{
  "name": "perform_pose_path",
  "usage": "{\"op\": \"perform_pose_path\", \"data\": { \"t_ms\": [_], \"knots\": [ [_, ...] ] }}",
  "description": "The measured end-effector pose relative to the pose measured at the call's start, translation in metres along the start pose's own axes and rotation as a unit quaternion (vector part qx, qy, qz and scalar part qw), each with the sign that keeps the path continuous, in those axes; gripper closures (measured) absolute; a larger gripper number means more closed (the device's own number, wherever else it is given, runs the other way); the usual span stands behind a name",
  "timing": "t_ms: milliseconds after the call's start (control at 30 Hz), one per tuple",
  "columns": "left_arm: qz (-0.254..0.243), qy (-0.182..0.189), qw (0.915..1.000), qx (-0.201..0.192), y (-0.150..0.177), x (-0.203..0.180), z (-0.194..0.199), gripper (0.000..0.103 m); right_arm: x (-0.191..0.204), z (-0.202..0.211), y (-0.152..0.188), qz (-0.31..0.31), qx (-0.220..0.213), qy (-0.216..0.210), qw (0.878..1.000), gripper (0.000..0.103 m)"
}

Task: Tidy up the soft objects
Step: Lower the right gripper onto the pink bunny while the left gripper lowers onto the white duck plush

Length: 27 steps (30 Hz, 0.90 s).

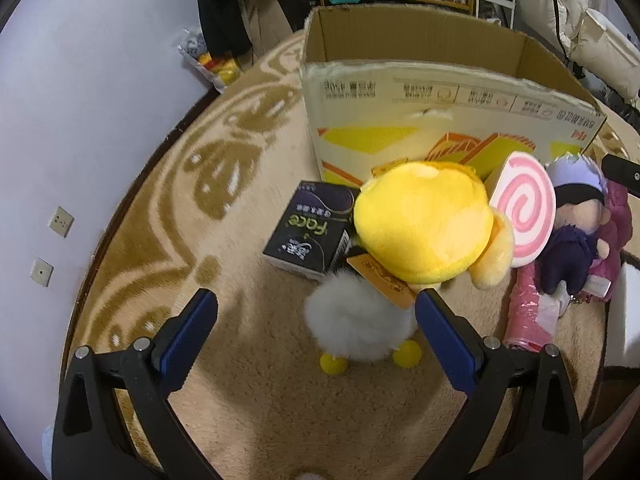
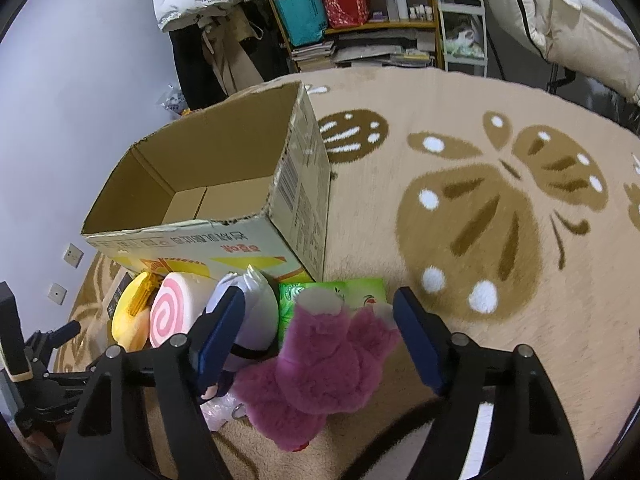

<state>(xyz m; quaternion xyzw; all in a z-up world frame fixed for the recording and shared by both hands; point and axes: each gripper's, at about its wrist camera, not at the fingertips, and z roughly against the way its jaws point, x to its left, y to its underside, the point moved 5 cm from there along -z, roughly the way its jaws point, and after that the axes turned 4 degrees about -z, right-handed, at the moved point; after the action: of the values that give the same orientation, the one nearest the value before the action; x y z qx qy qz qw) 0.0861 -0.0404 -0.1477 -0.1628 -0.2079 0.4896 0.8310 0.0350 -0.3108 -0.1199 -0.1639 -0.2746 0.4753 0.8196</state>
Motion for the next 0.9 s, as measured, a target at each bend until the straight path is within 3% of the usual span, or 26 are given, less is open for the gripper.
{"op": "perform_pose_path", "data": {
  "t_ms": [167,300,500,667,900],
  "knots": [
    [-0.014,0.000,0.9998,0.011,0.002,-0.007,-0.009,0.005,-0.002,-0.006,-0.003,0.001,0.001,-0.002,1.000,0.023],
    [-0.023,-0.001,0.9996,0.019,0.000,-0.010,-0.018,0.005,-0.003,-0.009,-0.003,0.005,0.003,0.003,1.000,0.032],
    [-0.019,0.013,0.9993,0.029,0.002,-0.014,-0.025,0.005,-0.008,-0.010,-0.004,-0.010,0.003,-0.010,1.000,0.033],
    [-0.019,0.022,0.9989,0.036,0.003,-0.017,-0.030,0.015,-0.007,-0.010,-0.004,-0.002,0.004,-0.006,1.000,0.044],
    [-0.012,0.049,0.9976,0.047,-0.001,-0.016,-0.040,0.040,-0.008,-0.008,-0.004,0.003,0.003,-0.010,1.000,0.059]
  ]
}}
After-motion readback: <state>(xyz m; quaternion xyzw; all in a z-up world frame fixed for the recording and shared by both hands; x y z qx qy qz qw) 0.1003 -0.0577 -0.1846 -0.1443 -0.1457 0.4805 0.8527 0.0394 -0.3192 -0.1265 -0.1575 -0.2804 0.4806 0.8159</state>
